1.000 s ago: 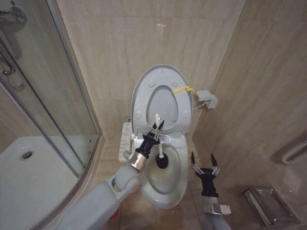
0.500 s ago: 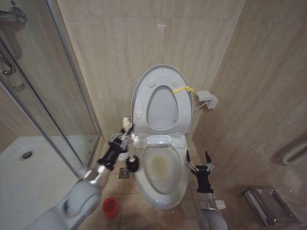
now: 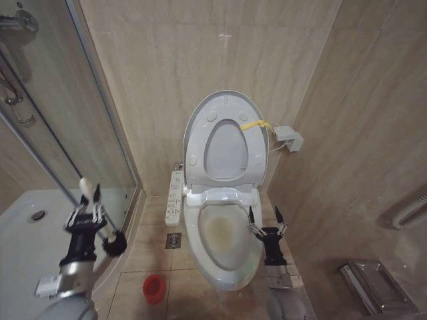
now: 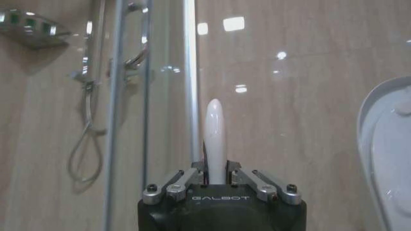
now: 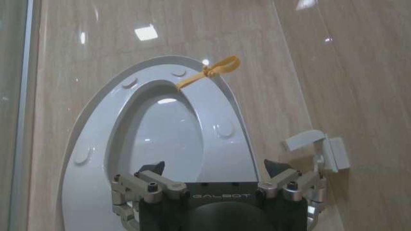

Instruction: Open the toilet lid, clean the toilet bowl with a toilet brush, close the toilet lid, and flush.

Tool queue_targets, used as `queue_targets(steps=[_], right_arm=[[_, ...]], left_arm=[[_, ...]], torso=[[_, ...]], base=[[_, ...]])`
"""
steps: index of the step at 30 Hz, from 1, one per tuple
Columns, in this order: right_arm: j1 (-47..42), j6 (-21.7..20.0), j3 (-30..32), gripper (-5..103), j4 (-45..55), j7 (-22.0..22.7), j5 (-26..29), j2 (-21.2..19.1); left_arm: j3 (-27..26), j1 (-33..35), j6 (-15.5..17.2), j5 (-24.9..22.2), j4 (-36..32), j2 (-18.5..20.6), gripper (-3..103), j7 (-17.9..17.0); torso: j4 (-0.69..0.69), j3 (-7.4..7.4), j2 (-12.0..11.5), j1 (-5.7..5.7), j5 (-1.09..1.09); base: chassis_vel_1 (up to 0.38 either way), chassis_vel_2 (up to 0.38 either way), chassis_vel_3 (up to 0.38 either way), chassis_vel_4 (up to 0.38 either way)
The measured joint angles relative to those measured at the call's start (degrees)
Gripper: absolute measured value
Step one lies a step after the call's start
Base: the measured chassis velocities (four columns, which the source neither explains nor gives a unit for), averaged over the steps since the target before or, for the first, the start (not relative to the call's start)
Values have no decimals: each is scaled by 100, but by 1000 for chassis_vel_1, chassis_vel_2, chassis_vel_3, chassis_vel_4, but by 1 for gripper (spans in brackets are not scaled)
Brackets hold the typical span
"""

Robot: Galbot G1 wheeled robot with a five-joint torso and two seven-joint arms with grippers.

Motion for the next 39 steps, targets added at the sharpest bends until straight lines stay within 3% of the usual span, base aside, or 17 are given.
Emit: queue_targets(steps=[3,4,5,7,8,11,17,21,29,39], right_arm=[[20,1,-54,100,-34,-2,-56,77],[20,1,-54,100,-34,-2,-56,77],[25,1,-71,100,-50,-2,-70,107],[44,-1,-92,100,-77,-3,-89,143],[44,-1,-92,100,-77,-3,-89,143],[89,-14,-97,100,-118,-2,-109,165],[127,-19,-57,100,-187,0,-104,143],[123,-12,-5,100,-217,0,-93,113],[102,-14,50,100,-150,1,-60,64],[52,-141,335,100,-320,36,186,-120]], left_arm=[[139,-309,-1113,-142,1098,-152,18,712],[139,-309,-1113,-142,1098,-152,18,712],[223,-460,-1431,-403,1568,-148,18,1093],[403,-672,-1725,-1002,2331,-70,18,1713],[403,-672,-1725,-1002,2331,-70,18,1713],[623,-1031,-2051,-1600,3289,27,18,2448],[825,-1308,-2289,-1748,3981,10,18,3062],[863,-1440,-2514,-1690,4591,-146,18,3860],[858,-1452,-2527,-1601,4816,-230,18,3973],[1069,-1592,-2519,-1277,4918,-369,18,3795]], torso=[[-3,0,0,0,0],[-3,0,0,0,0],[-3,1,-1,1,0],[-1,1,-1,2,-2],[-1,1,-1,2,-2],[0,1,-1,2,-2],[0,1,-1,1,0],[0,1,-1,1,0],[0,1,-1,1,0],[-1,1,-1,1,1]], base=[[0,0,0,0],[0,0,0,0],[0,0,0,0],[0,0,0,0],[0,0,0,0],[0,0,0,0],[0,0,0,0],[0,0,0,0],[0,0,0,0],[0,0,0,0]])
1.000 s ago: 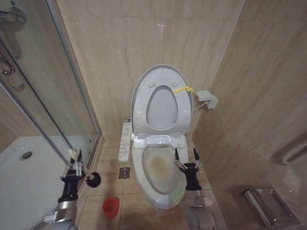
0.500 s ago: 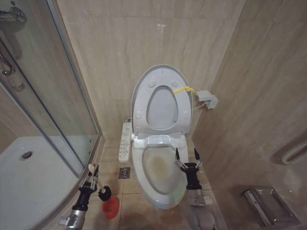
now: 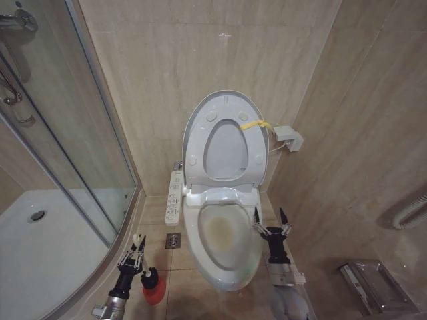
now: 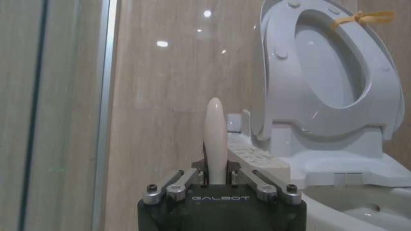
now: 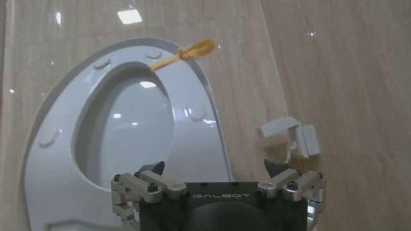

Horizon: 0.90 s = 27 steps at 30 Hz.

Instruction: Open the toilet lid, clean the toilet bowl with a toilet brush, close the toilet lid, and flush.

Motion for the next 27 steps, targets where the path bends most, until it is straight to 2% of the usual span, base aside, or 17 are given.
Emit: queue_targets(steps=[11,27], right_arm=[[10,131,-15,100,-50,-24,45,-27],[-58,290,-189,100,-160,-204,-180,145]], left_arm=[[-1,-502,5,294,1003,-413,18,20],[-182,-712,10,347,1575,-506,18,94]], torso=[[1,0,0,0,-1],[1,0,0,0,-1]], base=[[0,0,0,0],[0,0,0,0]])
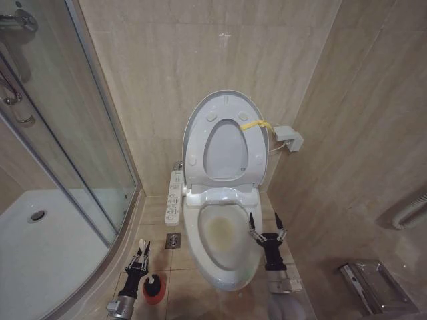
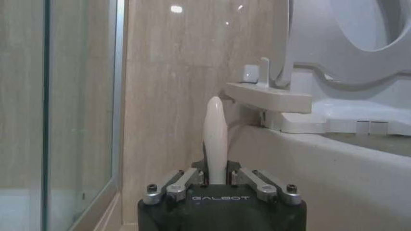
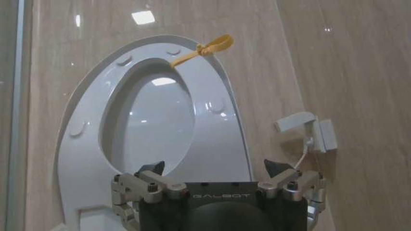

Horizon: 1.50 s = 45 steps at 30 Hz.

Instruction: Open the toilet lid, clean the toilet bowl with a toilet brush, close the toilet lid, and flush.

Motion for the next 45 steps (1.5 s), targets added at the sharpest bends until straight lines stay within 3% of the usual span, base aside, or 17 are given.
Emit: queue_targets(steps=[16,28,34,42,43,45], right_arm=[[-19,36,-43,100,-25,-23,-27,25],[-21,46,-8,100,-29,-37,-37,23],[0,43,27,100,-26,-33,-14,5],[9,36,28,100,-34,-31,-11,10],[13,33,28,100,-34,-31,-10,13],[17,30,26,100,-34,-30,-10,17]], left_arm=[[-161,-102,6,60,37,-9,18,-147],[-115,-471,9,122,649,-125,18,-145],[-17,-395,17,390,670,-149,18,-540],[-10,-222,29,463,560,-155,15,-682],[-10,-158,49,463,482,-148,41,-720],[3,-72,94,469,355,-137,41,-798]], torso=[[0,0,0,0,0],[-1,0,0,0,0],[-1,0,0,0,0],[-1,0,0,0,0],[-1,0,0,0,0],[-1,0,0,0,0]], base=[[0,0,0,0],[0,0,0,0],[0,0,0,0],[0,0,0,0],[0,0,0,0],[0,0,0,0]])
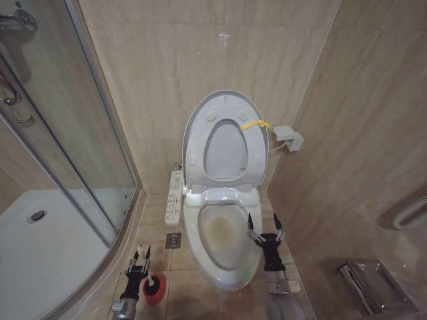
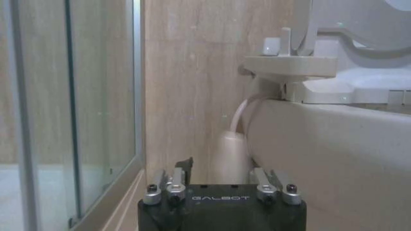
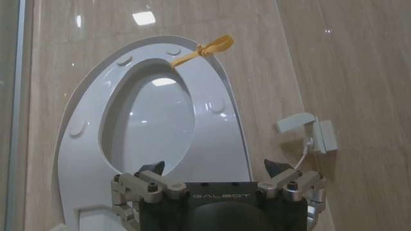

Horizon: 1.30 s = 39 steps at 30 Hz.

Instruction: Open the toilet lid, clean the toilet bowl with a toilet brush, close the toilet lid, and flush.

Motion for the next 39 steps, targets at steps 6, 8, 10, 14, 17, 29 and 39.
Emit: queue_targets(steps=[6,8,10,14,17,29,39], right_arm=[[2,-10,-8,100,27,21,14,18],[-5,-16,-10,100,56,44,25,15],[-9,-23,-11,100,97,89,32,10],[5,-67,7,100,205,293,-90,-35],[78,-87,39,100,295,459,-346,-108],[442,-840,304,100,721,1972,-1026,-237],[1567,-1683,227,100,171,2369,-747,-942]], left_arm=[[74,673,105,47,-1233,68,69,-440],[67,891,184,117,-1728,80,69,-651],[63,1089,342,169,-2210,97,69,-882],[15,1739,1105,301,-3796,144,69,-1606],[-79,2435,1904,605,-5258,192,98,-2166],[146,3144,3113,981,-7063,364,100,-3178],[-98,3475,2830,1084,-7880,88,100,-3068]], torso=[[1,0,0,0,0],[1,0,0,0,-1],[0,0,0,0,0],[0,0,0,0,-1],[1,-1,0,0,2],[-1,0,0,0,2],[1,0,0,0,2]], base=[[0,0,0,0],[0,0,0,0],[0,0,0,0],[0,0,0,0],[0,0,0,0],[0,0,0,0],[0,0,0,0]])
